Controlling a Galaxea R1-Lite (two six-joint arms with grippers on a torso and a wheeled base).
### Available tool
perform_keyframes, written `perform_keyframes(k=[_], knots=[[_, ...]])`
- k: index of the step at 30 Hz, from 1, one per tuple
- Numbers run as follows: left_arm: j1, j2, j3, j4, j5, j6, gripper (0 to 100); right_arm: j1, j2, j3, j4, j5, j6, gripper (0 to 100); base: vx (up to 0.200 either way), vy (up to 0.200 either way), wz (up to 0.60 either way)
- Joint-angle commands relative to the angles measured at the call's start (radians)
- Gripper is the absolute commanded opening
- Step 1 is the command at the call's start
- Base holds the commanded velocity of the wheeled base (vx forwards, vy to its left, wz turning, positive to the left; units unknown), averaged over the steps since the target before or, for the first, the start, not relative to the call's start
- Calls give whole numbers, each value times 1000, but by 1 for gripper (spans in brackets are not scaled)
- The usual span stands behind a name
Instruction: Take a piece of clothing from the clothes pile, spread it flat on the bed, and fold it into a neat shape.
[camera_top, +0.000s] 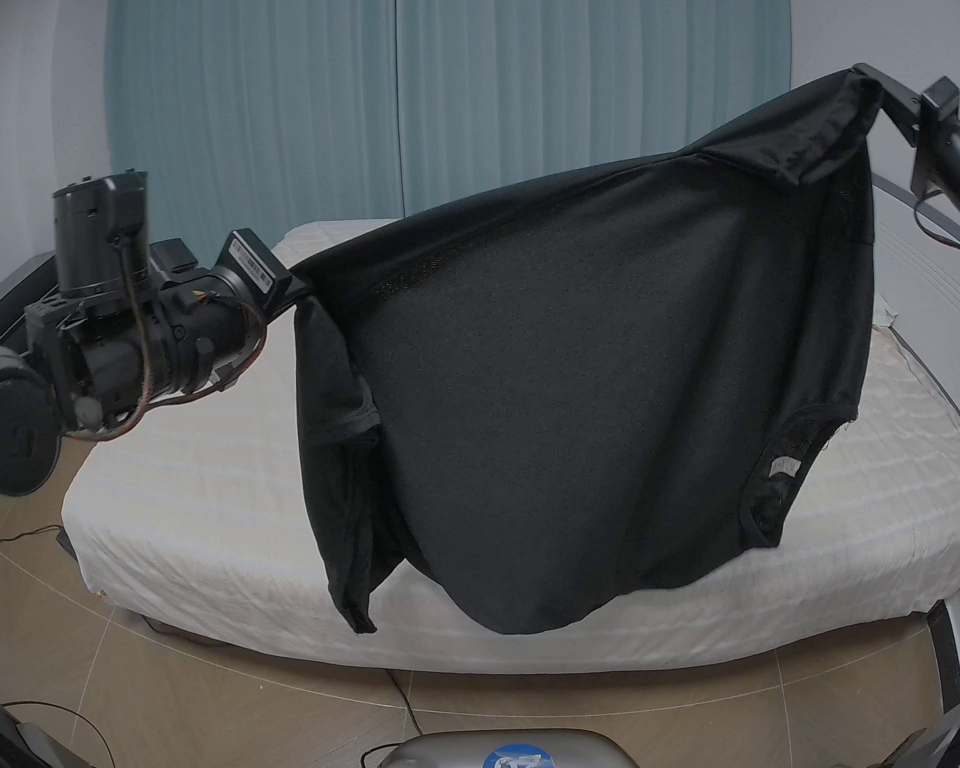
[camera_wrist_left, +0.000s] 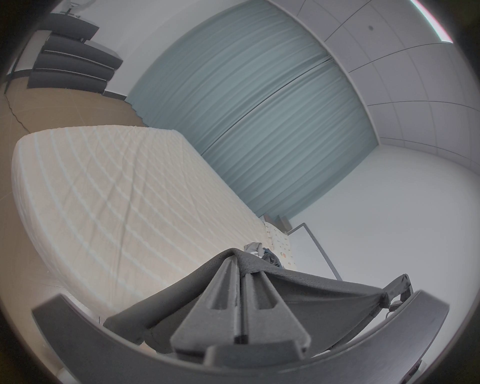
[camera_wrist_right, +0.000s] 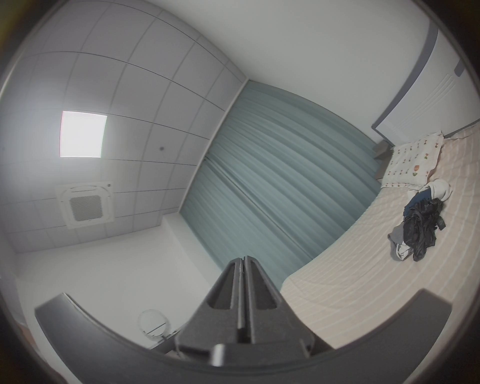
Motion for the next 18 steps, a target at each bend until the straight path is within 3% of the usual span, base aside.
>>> perform_keyframes(k=[1, 5, 15, 18], knots=[[47, 273, -151, 31, -30, -20, 0, -62, 342, -197, -7, -22, -2, 0, 200, 0, 0], [47, 362, -200, 32, -30, -26, 0, -64, 443, -251, -106, -34, -51, 0, 200, 0, 0], [62, 595, -373, 26, -21, -91, 0, -30, 605, -337, -148, -57, -105, 0, 200, 0, 0], [72, 660, -419, 26, -16, -95, 0, -22, 668, -324, -204, -104, -136, 0, 0, 0, 0]])
